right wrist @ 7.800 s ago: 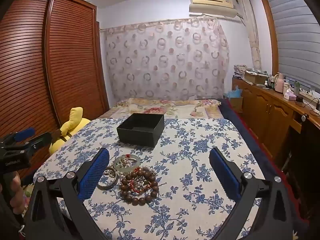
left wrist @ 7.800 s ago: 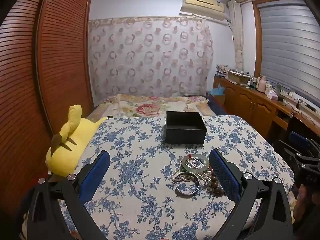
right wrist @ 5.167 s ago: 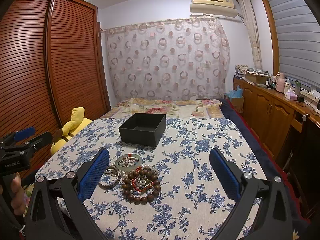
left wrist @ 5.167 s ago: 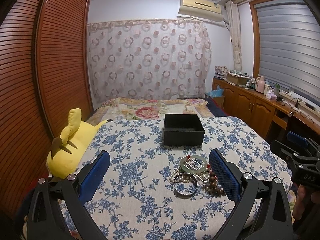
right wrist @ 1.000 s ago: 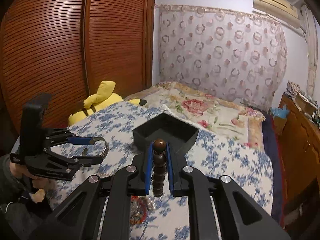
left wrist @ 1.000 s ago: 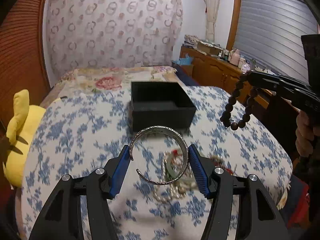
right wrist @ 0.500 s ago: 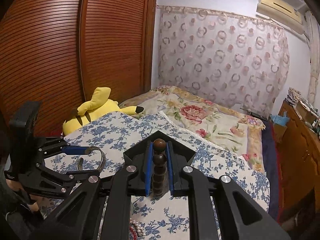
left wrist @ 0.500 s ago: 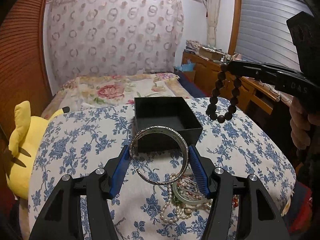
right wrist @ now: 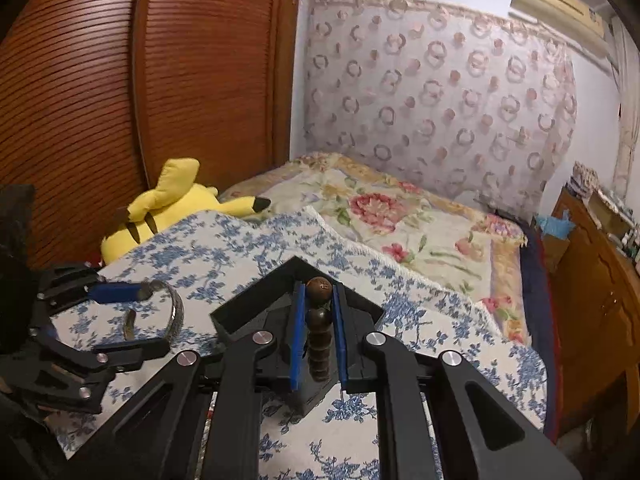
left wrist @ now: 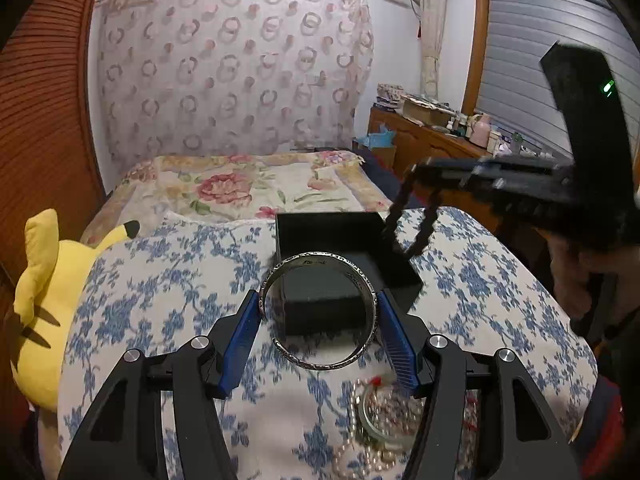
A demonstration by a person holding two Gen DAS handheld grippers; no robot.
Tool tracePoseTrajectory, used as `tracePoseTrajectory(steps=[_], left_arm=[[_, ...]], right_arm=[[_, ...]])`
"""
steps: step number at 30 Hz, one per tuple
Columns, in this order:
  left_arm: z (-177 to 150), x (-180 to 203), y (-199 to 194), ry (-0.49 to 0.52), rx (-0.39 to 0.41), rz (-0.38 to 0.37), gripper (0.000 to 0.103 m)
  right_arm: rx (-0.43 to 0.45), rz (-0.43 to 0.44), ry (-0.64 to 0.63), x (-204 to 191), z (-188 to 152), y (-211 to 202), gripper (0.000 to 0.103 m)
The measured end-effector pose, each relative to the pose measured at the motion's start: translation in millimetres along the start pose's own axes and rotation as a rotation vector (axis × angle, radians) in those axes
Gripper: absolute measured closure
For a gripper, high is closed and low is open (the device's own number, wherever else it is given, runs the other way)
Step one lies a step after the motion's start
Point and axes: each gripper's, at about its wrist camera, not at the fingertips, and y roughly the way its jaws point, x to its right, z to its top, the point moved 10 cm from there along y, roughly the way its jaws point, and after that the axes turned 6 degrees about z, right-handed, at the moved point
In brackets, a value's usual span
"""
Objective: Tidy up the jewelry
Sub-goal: 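Grasp the silver bangle with the left gripper while the right gripper carries the beads toward the black box, then release the bead bracelet and silver bangle into the black box with both grippers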
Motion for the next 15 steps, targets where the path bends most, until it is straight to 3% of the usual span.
tracePoseTrajectory(steps=[10,11,13,15], left_arm=[[22,2,50,0.012,-0.041,0.021,0.046],[23,2,54,0.013,-0.045,0.024,0.046],[26,3,65,0.017,-0.060,0.025,0.046],[28,3,74,0.021,-0.076,0.023,0.046]], right_arm=[[-0.121,0.039,0.085,8,-40,44,0.087],[-0.125,0.049,0.085,7,-43,44,0.085],[-0.121,0.051,0.091,8,-47,41,0.063],[-0.111,0.063,0.100,9,-50,36,0.063]])
